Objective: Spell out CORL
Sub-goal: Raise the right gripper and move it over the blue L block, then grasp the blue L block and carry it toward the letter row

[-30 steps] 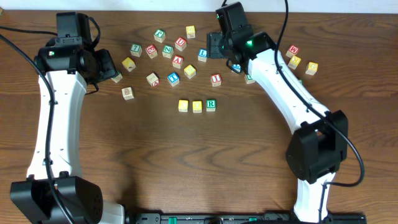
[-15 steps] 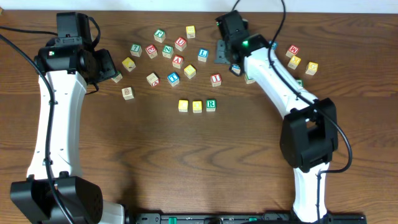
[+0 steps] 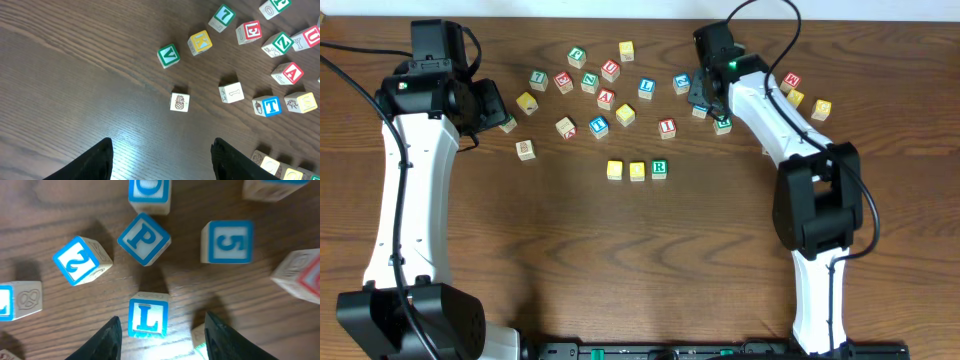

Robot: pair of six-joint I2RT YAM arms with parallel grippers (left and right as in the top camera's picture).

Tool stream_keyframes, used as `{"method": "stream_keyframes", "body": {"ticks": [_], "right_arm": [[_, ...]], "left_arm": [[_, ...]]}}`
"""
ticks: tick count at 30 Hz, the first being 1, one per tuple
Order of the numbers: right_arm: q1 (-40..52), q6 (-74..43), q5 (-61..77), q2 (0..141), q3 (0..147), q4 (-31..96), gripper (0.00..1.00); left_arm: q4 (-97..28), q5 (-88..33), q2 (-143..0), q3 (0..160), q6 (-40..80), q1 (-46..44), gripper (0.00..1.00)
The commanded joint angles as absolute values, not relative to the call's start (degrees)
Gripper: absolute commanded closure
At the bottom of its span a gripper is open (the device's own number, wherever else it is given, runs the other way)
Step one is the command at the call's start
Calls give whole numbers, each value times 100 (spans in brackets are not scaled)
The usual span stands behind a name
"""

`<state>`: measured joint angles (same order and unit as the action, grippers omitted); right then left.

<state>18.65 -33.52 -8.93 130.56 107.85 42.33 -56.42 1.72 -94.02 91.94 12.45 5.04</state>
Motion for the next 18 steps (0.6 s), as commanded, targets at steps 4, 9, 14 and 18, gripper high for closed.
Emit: {"method": "stream_keyframes", "body": {"ticks": [4, 9, 14, 18], "right_arm": [[1879, -3472, -646, 13408, 10868, 4045, 53], [1879, -3472, -644, 13493, 10868, 4060, 57], [1879, -3470, -646, 13491, 10871, 4040, 63], [1876, -3465, -576, 13469, 10877, 4056, 68]], "left_arm": [[-5655, 237, -9443, 9209, 1319, 508, 38], [-5653, 237, -9443, 9209, 1319, 508, 38], [-5653, 237, -9443, 9209, 1319, 508, 38], [-5653, 237, -9443, 9209, 1319, 506, 38]]}}
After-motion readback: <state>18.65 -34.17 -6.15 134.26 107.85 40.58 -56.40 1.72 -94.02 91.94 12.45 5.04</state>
